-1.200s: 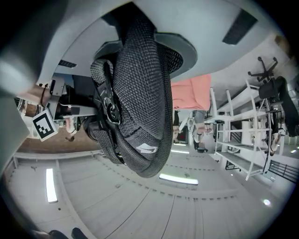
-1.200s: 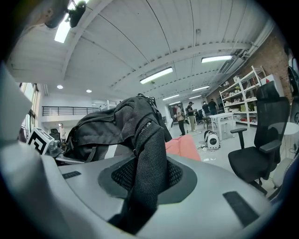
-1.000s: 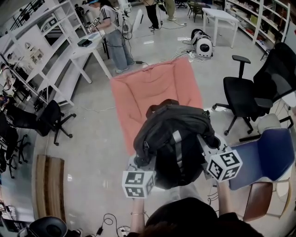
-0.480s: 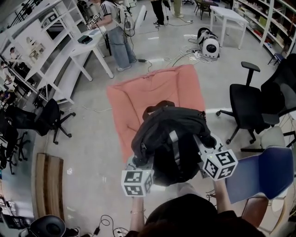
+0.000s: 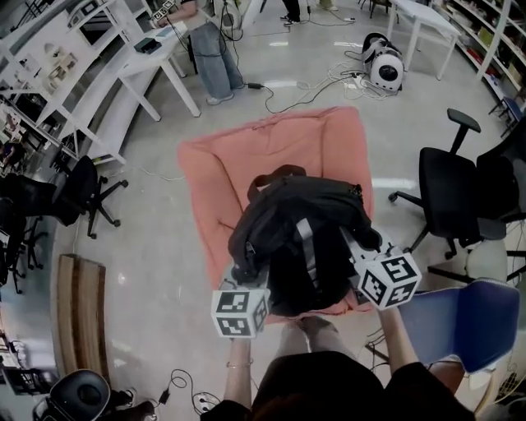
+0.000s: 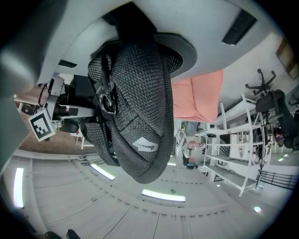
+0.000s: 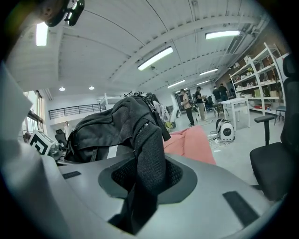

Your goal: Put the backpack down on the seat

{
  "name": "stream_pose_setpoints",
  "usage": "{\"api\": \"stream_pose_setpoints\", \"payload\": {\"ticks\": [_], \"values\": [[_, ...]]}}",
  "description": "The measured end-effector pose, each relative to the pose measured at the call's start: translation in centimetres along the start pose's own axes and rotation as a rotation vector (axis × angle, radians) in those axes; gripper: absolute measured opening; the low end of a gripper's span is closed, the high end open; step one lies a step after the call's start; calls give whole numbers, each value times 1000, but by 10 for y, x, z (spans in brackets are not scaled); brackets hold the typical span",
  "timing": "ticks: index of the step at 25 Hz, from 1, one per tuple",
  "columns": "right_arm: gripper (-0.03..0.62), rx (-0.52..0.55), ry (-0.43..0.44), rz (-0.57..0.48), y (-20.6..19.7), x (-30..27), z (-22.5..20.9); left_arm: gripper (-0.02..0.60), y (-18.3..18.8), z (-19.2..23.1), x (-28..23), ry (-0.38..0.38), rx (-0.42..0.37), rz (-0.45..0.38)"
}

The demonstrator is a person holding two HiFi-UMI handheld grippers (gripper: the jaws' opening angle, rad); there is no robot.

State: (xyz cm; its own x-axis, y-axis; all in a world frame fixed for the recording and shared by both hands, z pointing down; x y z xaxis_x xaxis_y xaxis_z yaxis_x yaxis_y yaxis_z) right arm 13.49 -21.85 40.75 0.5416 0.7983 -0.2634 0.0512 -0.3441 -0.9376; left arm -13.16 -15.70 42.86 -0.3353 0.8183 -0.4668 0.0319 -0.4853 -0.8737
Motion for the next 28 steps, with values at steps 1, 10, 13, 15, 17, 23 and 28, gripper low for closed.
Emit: {"api": "stream_pose_setpoints", "payload": {"ticks": [1, 10, 13, 15, 17, 23, 28], "values": [[96, 0, 0, 6, -2, -9, -3, 135, -1, 5, -7, 4, 7, 7], [95, -58, -21, 70, -34, -87, -27, 135, -14, 52, -80, 10, 37, 79], [96, -81, -28, 96, -49, -107, -30, 135, -24, 66, -97, 17, 47, 106], [96, -84, -33, 107, -54, -119, -33, 135, -27, 74, -109, 18, 52, 115], [95, -77, -37, 116, -56, -131, -36, 135, -29, 81, -120, 19, 57, 119], [95, -48, -38, 135, -64, -165, -42, 135, -33, 104, -148, 22, 65, 133], [95, -34, -44, 141, -66, -197, -51, 137, -30, 123, -173, 25, 63, 135]]}}
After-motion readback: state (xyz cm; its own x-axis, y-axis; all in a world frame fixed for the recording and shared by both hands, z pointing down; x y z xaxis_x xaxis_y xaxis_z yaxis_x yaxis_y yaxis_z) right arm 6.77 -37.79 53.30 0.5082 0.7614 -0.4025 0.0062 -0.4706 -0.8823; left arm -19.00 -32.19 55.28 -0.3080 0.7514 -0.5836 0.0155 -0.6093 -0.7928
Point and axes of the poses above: the fingertips, and each gripper's own axes: x backward along the fingers, z to its left, y out of its top, the point moved 9 cm from there along x, backward along the fingers, and after that the axes turned 2 degrees about -y, right-handed, at the moved point
